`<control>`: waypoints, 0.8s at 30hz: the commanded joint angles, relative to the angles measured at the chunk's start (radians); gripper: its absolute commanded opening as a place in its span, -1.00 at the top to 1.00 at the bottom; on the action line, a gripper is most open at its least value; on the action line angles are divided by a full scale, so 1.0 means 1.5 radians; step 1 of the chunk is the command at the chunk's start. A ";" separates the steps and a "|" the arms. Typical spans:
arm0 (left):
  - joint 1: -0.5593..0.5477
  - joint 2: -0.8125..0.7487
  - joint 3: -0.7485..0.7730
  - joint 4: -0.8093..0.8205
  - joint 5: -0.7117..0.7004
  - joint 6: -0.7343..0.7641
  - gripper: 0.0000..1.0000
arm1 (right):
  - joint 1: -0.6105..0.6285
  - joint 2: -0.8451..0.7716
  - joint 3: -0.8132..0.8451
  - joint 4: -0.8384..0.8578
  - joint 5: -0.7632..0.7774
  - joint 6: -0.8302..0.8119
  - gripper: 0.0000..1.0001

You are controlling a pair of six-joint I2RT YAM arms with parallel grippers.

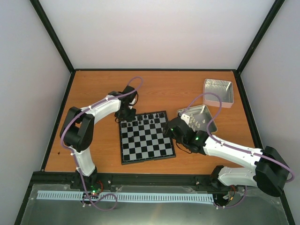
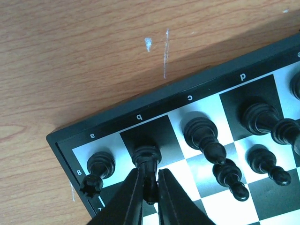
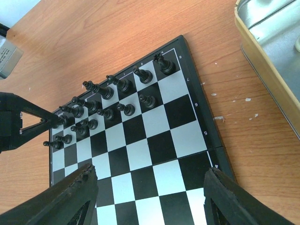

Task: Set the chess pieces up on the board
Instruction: Place the chess piece on the chessboard.

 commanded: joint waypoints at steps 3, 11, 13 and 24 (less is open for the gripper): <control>0.005 0.011 0.028 -0.017 -0.027 0.004 0.57 | 0.002 0.010 -0.006 0.012 0.017 -0.001 -0.24; 0.005 -0.003 0.049 -0.021 -0.016 0.001 0.49 | 0.002 0.026 -0.007 0.017 0.013 -0.001 -0.24; 0.005 -0.019 0.050 -0.020 -0.009 -0.001 0.47 | 0.002 0.030 -0.005 0.023 0.009 -0.010 -0.24; 0.007 -0.293 -0.130 0.117 -0.018 -0.072 0.14 | 0.065 0.187 0.131 -0.022 -0.027 -0.161 -0.23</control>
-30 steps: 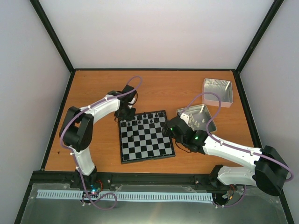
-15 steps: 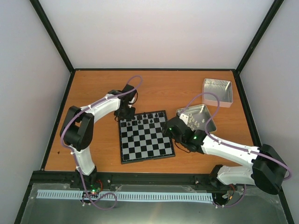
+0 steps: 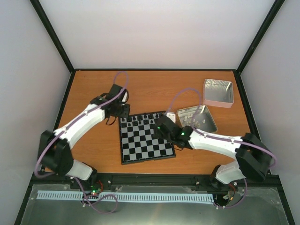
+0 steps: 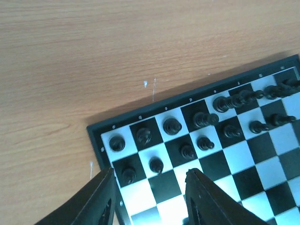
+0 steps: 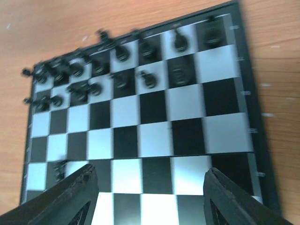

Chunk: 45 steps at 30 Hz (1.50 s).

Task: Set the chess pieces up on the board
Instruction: Place the chess piece on the chessboard, then pick up the chess piece from the chessboard.

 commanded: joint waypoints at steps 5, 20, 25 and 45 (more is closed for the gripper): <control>0.020 -0.256 -0.166 0.131 -0.087 -0.105 0.02 | 0.103 0.180 0.168 -0.054 -0.001 -0.129 -0.19; 0.032 -0.433 -0.233 0.139 -0.116 -0.117 -0.28 | 0.169 0.457 0.467 -0.255 0.049 -0.146 0.10; 0.032 -0.439 -0.243 0.150 -0.108 -0.115 -0.28 | 0.169 0.467 0.467 -0.243 0.034 -0.158 0.30; 0.034 -0.430 -0.250 0.144 -0.066 -0.141 -0.29 | 0.149 0.452 0.420 -0.198 0.008 -0.176 0.94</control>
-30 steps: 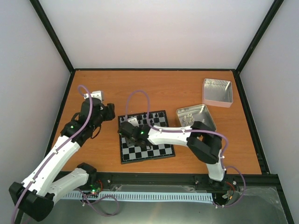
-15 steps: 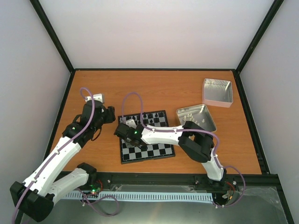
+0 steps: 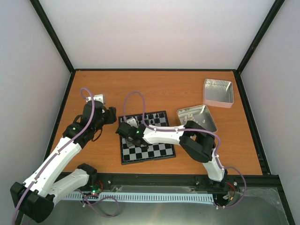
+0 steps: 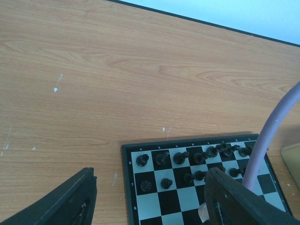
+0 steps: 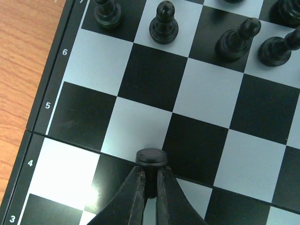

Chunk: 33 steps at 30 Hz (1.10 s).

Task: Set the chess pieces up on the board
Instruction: Pick up the chess piece from the chessboard, then place the chess piece on the chessboard.

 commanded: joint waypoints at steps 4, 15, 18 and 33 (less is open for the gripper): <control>0.005 -0.008 -0.036 0.012 0.096 -0.079 -0.32 | -0.005 -0.115 -0.140 0.134 -0.007 -0.101 0.94; 0.009 -0.002 -0.120 0.119 0.472 -0.145 -0.47 | -0.044 -0.375 -0.436 0.520 -0.217 -0.339 0.92; 0.011 0.003 -0.129 0.141 0.560 -0.142 -0.47 | -0.045 -0.405 -0.451 0.539 -0.245 -0.380 0.92; 0.018 0.035 -0.151 0.141 0.612 -0.158 0.09 | -0.047 -0.438 -0.450 0.538 -0.232 -0.432 0.90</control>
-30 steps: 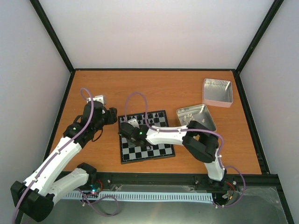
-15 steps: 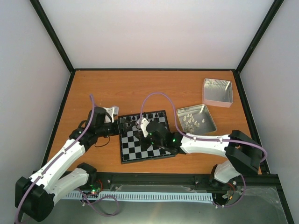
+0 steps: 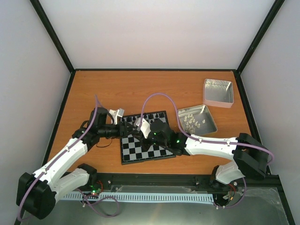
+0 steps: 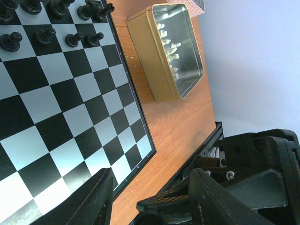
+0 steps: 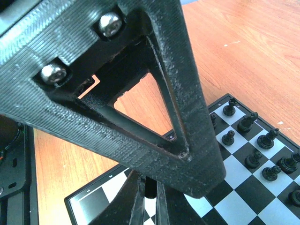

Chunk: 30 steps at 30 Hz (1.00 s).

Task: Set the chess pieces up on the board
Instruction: Place the chess piece on the chessboard.

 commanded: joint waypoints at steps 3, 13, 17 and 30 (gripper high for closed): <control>0.009 0.000 0.011 -0.021 -0.005 0.000 0.00 | -0.002 -0.006 0.001 0.031 0.032 -0.016 0.90; 0.018 -0.015 0.009 -0.021 -0.015 -0.020 0.27 | -0.006 0.009 0.005 0.042 0.083 0.034 0.90; 0.018 -0.005 0.007 -0.001 0.005 -0.024 0.38 | -0.006 0.014 0.008 0.046 0.074 0.037 0.90; 0.018 0.015 -0.012 0.051 0.068 -0.050 0.83 | -0.006 0.014 0.011 0.042 0.060 0.026 0.88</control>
